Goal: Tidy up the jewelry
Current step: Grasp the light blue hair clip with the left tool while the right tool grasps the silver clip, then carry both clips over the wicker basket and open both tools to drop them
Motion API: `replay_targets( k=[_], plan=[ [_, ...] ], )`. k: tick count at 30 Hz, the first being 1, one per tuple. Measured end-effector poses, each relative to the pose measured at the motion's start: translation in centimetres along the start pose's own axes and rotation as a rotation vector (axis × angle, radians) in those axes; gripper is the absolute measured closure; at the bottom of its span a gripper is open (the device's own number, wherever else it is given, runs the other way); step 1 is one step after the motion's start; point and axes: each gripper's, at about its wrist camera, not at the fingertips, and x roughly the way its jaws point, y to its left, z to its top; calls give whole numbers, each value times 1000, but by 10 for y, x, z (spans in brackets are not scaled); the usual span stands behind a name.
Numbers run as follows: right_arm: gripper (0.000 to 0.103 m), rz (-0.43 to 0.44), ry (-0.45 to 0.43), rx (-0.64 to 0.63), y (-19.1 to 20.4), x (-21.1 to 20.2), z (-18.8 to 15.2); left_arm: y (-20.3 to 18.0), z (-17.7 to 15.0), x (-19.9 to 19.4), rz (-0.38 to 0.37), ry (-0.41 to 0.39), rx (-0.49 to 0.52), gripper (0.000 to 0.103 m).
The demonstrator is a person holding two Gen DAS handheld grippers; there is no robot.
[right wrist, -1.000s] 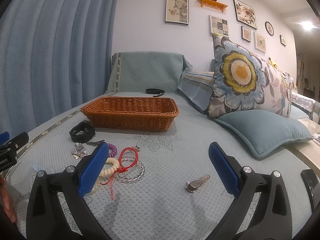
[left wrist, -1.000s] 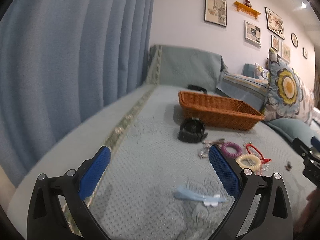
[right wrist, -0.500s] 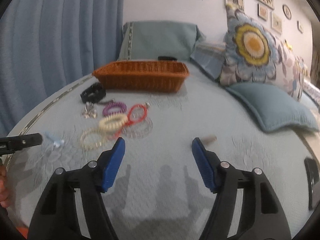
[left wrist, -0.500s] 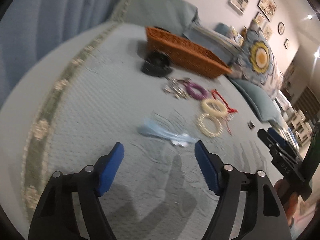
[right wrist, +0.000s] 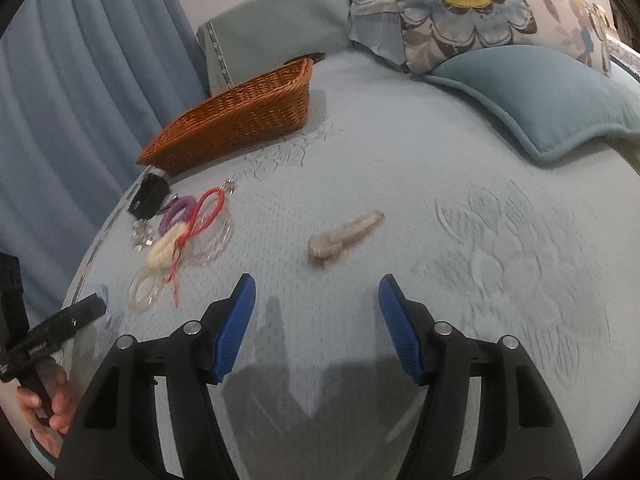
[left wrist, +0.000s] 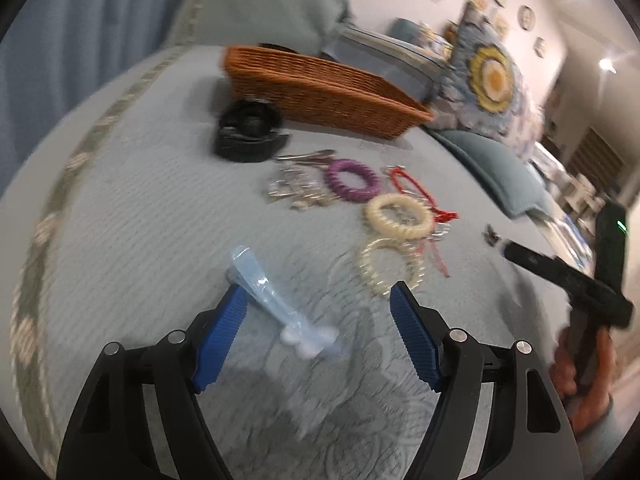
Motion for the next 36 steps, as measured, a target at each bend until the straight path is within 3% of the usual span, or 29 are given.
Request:
replay_targets(
  k=[4,7,11,13,15,16,17,18,23,27,30,36],
  plan=[
    [45,-73,21,-56,17,21,15,0,4,3,-26,-2,0,32],
    [64,-108,28,-144,35,30,17,0,-4,-3,-17,-19,-16,32],
    [77,-124,28,-182,39,32,17,-3,-12,-8,51,-35,-39,41],
    [82,-104,24,-171,36,30,17,-9,-14,-7,111,-37,-15,48],
    [82,-93,19,-170,36,28,16,-19,-15,-4,218,-37,47,66],
    [83,-83,13,-174,37,26,15,-21,-16,-4,245,-41,66,71],
    [83,-75,7,-177,39,26,14,-21,-17,-5,257,-47,76,84],
    [83,-67,1,-186,41,24,13,-18,-17,-7,241,-52,68,91],
    [83,-40,-42,-223,50,14,8,1,-17,-19,129,-89,-13,91],
    [83,-3,-79,-229,58,3,13,-5,-7,-29,103,-135,-7,91],
    [83,25,-122,-244,70,-5,32,-15,18,-37,84,-182,31,91],
    [83,41,-195,-305,103,7,105,-28,101,-30,42,-260,90,91]
  ],
)
